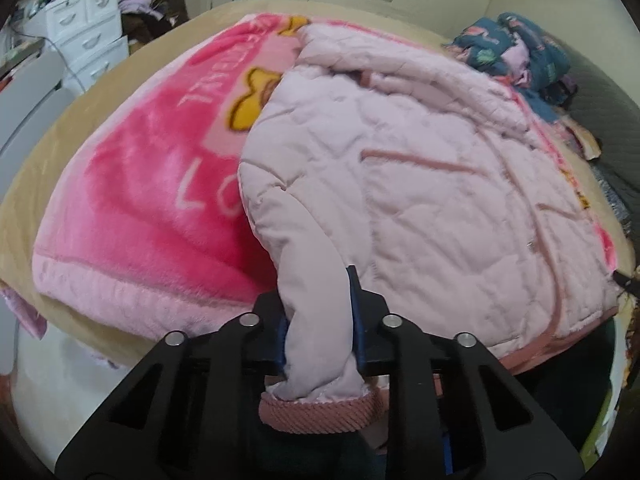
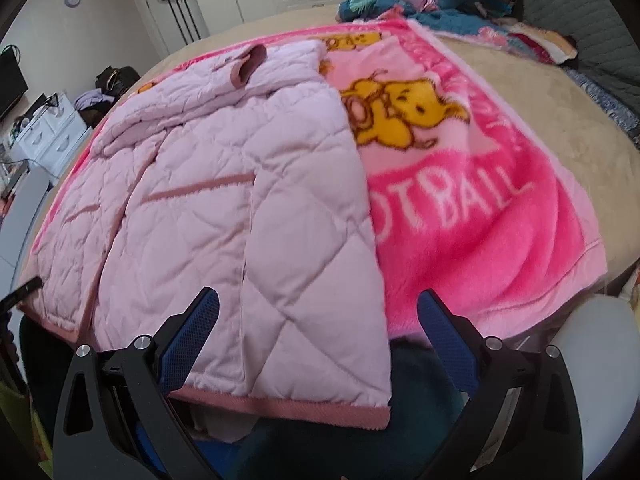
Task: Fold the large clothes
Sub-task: 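Close the left gripper on the corduroy hem while the right gripper grasps the hem beside it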
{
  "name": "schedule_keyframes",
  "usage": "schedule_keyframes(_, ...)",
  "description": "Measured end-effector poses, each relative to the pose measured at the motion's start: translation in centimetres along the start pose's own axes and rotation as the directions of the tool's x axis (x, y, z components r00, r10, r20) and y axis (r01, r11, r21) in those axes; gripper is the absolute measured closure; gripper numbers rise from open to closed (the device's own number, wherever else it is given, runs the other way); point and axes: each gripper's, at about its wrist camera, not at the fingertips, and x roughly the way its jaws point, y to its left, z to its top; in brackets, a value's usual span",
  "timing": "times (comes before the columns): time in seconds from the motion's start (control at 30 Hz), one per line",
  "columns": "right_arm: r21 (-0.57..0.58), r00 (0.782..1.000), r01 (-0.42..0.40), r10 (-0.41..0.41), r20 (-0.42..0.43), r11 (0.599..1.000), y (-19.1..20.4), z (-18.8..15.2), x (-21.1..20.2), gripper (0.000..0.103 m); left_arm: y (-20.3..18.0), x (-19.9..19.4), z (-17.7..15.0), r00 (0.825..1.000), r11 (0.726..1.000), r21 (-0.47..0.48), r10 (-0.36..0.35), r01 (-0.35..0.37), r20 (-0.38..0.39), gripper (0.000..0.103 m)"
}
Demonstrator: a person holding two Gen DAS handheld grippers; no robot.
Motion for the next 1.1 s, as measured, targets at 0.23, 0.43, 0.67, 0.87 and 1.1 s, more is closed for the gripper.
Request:
schedule_keyframes(0.23,0.034,0.994,-0.075,0.077,-0.082,0.997,-0.6,-1.1,1.0,0.004,-0.5,-1.2,0.9,0.999,1.0,0.013,-0.023,0.023,0.036,0.09)
schedule_keyframes(0.43,0.055,0.985,-0.118,0.124,-0.121,0.992,-0.9,-2.1,1.7,0.006,-0.1,-0.6,0.5,1.0,1.0,0.005,-0.024,0.024,0.02,0.09)
schedule_keyframes(0.67,0.041,0.981,-0.143,0.147,-0.127,0.989,-0.8,-2.3,1.7,0.029,0.2,0.0,0.1,1.0,1.0,0.007,-0.009,0.009,-0.001,0.088)
schedule_keyframes(0.87,0.016,0.978,-0.192,0.193,-0.085,0.981,-1.1,-2.5,0.2,0.064,0.8,0.6,-0.7,0.999,1.0,-0.001,0.009,-0.01,-0.036,0.081)
schedule_keyframes(1.1,0.051,0.965,-0.218,0.223,-0.141,0.975,-1.7,-2.6,1.5,0.052,1.3,1.0,-1.6,0.998,1.0,-0.027,-0.008,0.007,-0.07,0.064)
